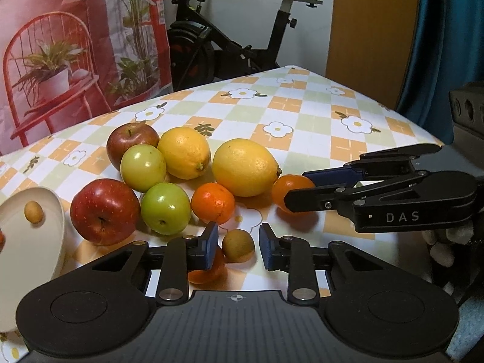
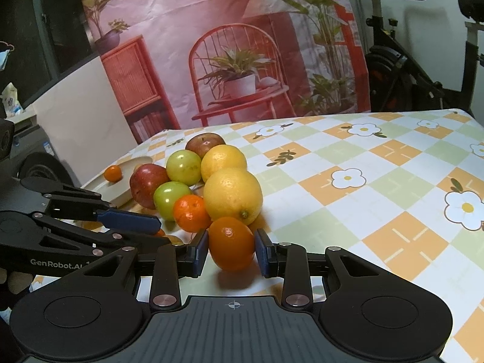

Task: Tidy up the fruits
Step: 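Grasp a tangerine with the left gripper while the right gripper grasps another tangerine, then lift both held tangerines and carry them over the beige plate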

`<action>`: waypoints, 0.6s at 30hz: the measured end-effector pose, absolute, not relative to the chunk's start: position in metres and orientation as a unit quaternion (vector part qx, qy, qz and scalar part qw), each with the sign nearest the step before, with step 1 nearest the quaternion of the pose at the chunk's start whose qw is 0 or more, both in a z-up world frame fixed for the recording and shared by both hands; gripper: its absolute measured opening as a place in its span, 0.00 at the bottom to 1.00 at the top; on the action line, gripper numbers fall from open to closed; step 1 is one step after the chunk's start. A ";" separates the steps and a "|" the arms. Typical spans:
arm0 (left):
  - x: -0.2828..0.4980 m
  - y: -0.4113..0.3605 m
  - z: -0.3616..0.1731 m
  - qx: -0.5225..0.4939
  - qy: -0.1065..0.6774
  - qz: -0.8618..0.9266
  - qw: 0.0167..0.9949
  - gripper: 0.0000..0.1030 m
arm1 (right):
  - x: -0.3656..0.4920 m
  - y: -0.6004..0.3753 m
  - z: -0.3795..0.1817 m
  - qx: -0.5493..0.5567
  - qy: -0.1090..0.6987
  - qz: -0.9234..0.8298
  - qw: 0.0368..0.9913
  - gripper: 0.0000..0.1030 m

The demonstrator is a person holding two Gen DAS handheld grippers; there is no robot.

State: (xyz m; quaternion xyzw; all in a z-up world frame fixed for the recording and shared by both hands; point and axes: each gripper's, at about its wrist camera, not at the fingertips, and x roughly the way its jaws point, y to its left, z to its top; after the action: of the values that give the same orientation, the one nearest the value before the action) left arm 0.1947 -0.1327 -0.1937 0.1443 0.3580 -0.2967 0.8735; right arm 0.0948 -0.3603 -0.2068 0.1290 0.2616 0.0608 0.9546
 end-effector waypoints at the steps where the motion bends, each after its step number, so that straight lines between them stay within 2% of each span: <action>1: 0.195 -0.132 -0.193 0.147 0.357 -0.295 0.874 0.31 | 0.095 -0.360 -0.207 0.130 0.262 0.061 0.954 0.30; 10: 0.200 -0.121 -0.189 0.137 0.355 -0.261 0.887 0.31 | 0.095 -0.360 -0.209 0.128 0.263 0.061 0.954 0.30; 18: 0.209 -0.097 -0.189 0.073 0.385 -0.226 0.892 0.33 | 0.096 -0.359 -0.209 0.128 0.264 0.061 0.954 0.30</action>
State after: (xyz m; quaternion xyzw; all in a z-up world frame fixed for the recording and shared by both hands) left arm 0.2087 -0.0970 -0.1887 0.0731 0.3855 -0.2260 0.8916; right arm 0.0955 -0.3595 -0.2088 0.1281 0.2639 0.0612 0.9541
